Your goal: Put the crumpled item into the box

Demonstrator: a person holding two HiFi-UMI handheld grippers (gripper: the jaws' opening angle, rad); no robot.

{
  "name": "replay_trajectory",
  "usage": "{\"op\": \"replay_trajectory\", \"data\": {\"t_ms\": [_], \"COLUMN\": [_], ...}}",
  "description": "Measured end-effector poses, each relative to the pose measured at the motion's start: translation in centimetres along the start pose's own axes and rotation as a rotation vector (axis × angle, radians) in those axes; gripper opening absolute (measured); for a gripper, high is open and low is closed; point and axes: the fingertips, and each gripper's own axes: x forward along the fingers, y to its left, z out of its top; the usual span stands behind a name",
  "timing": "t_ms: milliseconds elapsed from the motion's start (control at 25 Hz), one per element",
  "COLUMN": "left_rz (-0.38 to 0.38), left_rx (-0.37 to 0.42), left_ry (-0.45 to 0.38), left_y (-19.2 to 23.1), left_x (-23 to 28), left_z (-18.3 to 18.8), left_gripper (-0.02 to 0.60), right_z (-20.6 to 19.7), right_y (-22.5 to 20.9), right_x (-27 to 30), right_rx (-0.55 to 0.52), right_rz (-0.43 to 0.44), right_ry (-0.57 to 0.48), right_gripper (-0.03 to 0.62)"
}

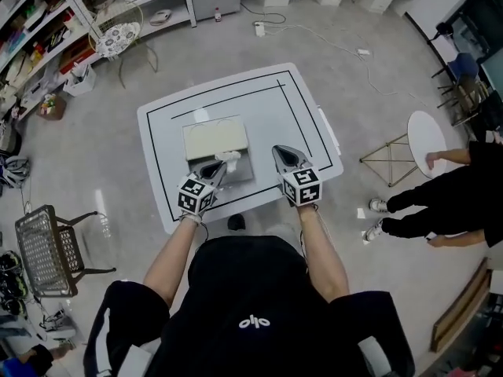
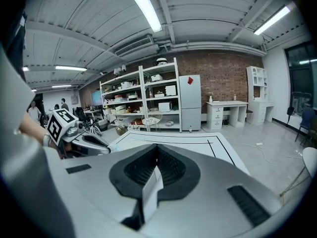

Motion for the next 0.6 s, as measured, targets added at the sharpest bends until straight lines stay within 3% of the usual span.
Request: {"op": "replay_trajectory", "data": {"t_ms": [600], "left_rz": [-0.026], "left_rx": [0.105], "left_ry": [0.307], "left_y": [2.4], "left_x": [7.0], "left_z": [-8.1], "left_gripper": [0.015], "right_z": [-5.4], "right_y": [0.8], "right_x": [1.7], "right_rx": [0.052], "right_rz": [-0.045], "right_ry": [0.120], "right_gripper": [0.009]}}
